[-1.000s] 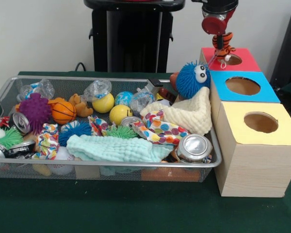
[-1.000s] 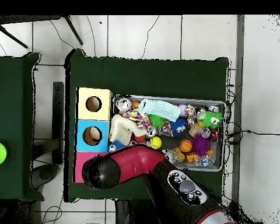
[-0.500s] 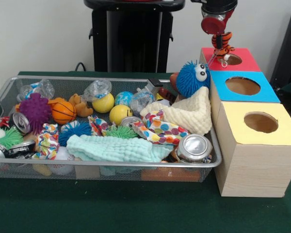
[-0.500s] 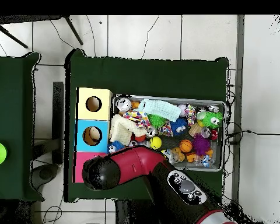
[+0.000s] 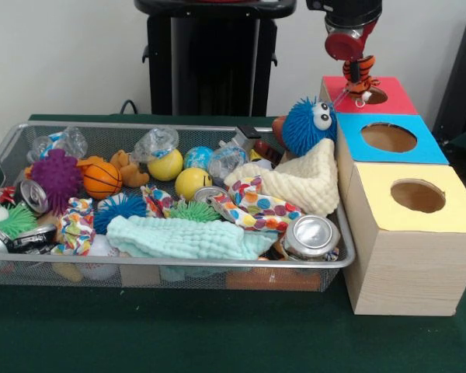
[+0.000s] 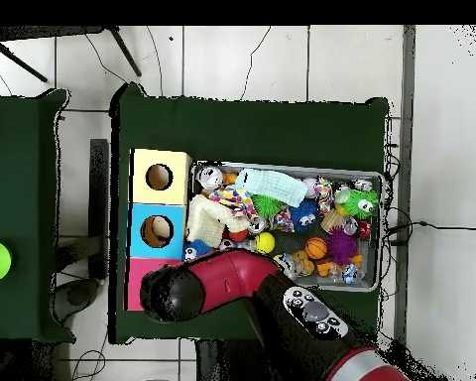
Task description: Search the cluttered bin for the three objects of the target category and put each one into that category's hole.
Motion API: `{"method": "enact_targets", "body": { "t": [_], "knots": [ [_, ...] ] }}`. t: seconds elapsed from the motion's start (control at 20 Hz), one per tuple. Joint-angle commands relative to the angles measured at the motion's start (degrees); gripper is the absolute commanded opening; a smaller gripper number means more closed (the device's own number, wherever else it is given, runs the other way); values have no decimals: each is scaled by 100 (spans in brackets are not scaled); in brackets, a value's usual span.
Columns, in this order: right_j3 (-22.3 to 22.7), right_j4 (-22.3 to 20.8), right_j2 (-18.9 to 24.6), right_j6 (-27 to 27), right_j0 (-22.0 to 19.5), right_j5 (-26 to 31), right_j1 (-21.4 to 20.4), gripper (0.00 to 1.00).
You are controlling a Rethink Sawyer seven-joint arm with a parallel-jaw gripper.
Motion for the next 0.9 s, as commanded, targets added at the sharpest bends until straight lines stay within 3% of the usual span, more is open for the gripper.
{"method": "enact_targets", "body": {
  "t": [0.05, 0.65, 0.9],
  "knots": [
    [-50, 42, 245, 651, -108, -590, 583, 0],
    [-84, 38, 119, 788, 53, -658, 636, 0],
    [-269, -235, -177, 690, 249, -505, 600, 0]
  ]
}}
